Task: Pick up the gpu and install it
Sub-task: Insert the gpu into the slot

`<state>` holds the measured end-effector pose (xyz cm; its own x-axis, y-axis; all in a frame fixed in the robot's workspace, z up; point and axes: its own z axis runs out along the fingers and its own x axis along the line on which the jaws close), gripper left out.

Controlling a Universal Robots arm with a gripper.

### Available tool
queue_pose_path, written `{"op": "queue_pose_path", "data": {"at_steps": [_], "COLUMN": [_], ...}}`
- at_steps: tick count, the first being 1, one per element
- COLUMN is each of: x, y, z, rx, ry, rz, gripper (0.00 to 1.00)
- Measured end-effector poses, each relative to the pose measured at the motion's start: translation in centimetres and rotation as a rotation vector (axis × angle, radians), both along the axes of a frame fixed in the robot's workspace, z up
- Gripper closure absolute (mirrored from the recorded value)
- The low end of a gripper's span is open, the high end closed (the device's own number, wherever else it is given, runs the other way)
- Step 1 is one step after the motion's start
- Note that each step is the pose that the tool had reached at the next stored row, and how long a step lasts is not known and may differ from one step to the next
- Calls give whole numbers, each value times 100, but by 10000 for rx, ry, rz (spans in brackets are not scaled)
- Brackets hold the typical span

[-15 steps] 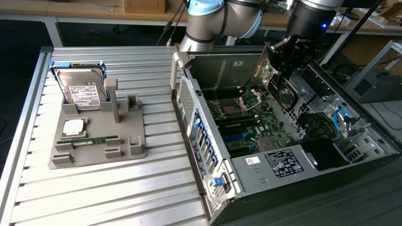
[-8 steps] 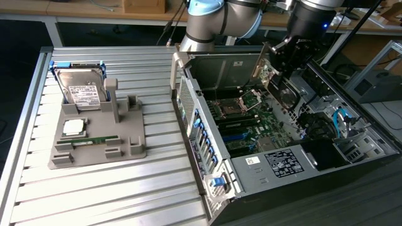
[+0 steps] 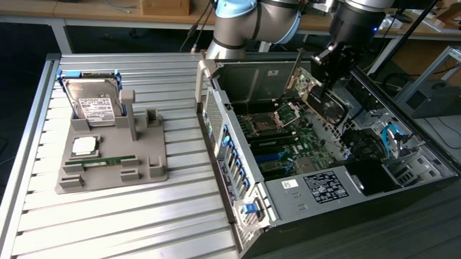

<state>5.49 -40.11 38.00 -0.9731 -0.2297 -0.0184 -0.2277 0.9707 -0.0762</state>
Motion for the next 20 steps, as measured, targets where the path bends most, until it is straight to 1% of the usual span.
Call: {"op": "queue_pose_path", "data": {"at_steps": [3, 7, 11, 20], "x": [1, 2, 2, 2], "y": [0, 0, 0, 0], "z": [0, 0, 0, 0], "rx": [0, 0, 0, 0], "ry": [0, 0, 0, 0], "rz": [328, 1070, 1561, 2205], "gripper": [73, 73, 73, 73]}}
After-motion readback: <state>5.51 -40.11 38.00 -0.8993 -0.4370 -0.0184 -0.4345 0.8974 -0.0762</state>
